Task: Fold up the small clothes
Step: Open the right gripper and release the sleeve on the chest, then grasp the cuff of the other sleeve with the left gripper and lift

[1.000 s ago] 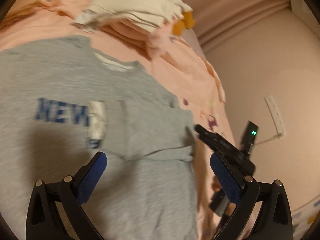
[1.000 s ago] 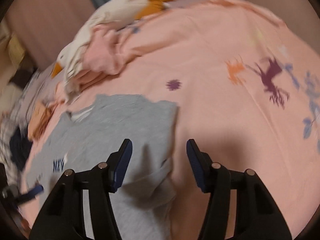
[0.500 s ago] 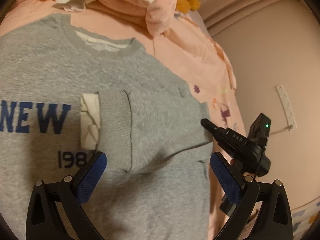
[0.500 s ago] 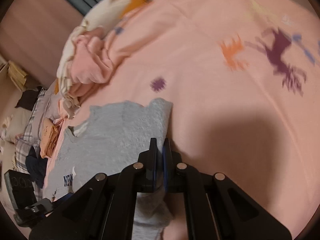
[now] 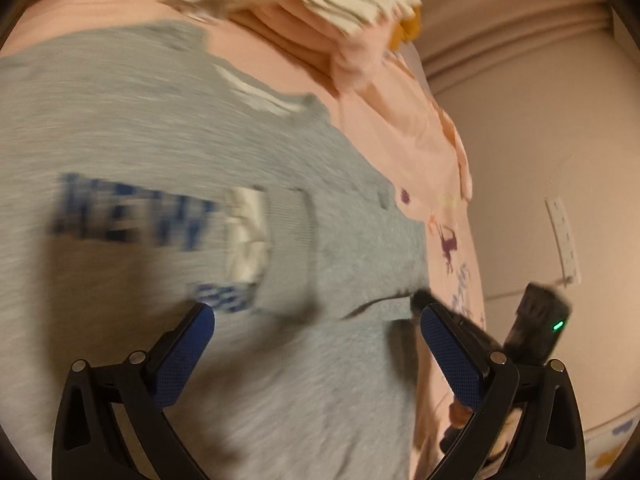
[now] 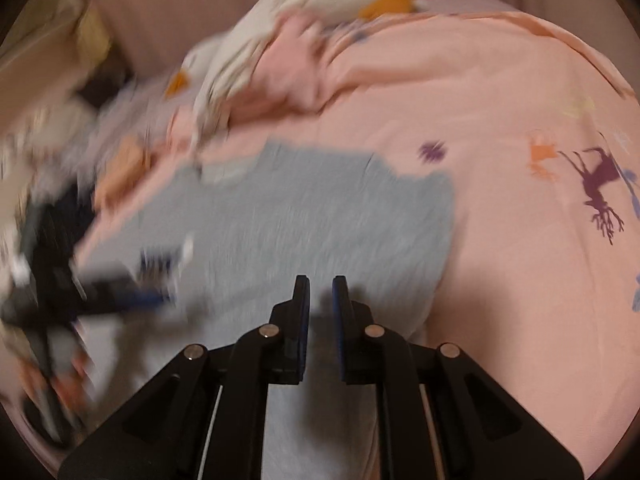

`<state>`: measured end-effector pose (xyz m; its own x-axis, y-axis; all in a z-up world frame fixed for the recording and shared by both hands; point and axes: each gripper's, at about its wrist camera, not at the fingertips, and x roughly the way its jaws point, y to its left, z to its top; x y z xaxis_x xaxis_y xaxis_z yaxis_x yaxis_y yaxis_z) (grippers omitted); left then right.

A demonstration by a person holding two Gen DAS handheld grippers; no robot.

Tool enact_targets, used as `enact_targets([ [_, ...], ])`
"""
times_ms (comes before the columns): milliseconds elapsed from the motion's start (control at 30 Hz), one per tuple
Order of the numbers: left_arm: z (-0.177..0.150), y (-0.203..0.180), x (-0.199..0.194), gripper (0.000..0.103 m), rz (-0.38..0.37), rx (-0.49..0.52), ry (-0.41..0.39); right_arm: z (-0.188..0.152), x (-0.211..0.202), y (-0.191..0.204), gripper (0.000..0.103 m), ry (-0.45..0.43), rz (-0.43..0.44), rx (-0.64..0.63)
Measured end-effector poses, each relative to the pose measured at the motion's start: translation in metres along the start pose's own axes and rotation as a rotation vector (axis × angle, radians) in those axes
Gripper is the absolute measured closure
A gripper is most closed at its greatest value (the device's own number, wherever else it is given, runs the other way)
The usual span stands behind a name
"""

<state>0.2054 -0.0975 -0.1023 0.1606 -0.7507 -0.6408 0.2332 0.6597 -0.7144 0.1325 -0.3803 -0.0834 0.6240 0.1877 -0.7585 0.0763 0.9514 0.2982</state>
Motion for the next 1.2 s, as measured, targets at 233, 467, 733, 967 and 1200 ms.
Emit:
enact_targets([
  [233, -0.014, 0.066, -0.11, 0.001, 0.079, -0.106, -0.189, -0.024, 0.019, -0.01, 0.097, 0.095, -0.114, -0.064],
  [467, -0.063, 0.149, -0.217, 0.001, 0.123, -0.334, -0.413, -0.033, -0.018, 0.019, 0.073, -0.014, -0.045, -0.028],
  [733, -0.094, 0.216, -0.258, 0.001, 0.077, -0.569, -0.56, -0.056, -0.047, 0.073, 0.055, -0.077, 0.076, -0.087],
  [967, -0.074, 0.248, -0.254, 0.001, 0.019, -0.651, -0.622, -0.065, -0.044, 0.114, 0.054, -0.087, 0.164, -0.129],
  [1200, -0.049, 0.272, -0.268, 0.001, 0.028, -0.697, -0.705, -0.065, -0.037, 0.127, 0.053, -0.085, 0.198, -0.155],
])
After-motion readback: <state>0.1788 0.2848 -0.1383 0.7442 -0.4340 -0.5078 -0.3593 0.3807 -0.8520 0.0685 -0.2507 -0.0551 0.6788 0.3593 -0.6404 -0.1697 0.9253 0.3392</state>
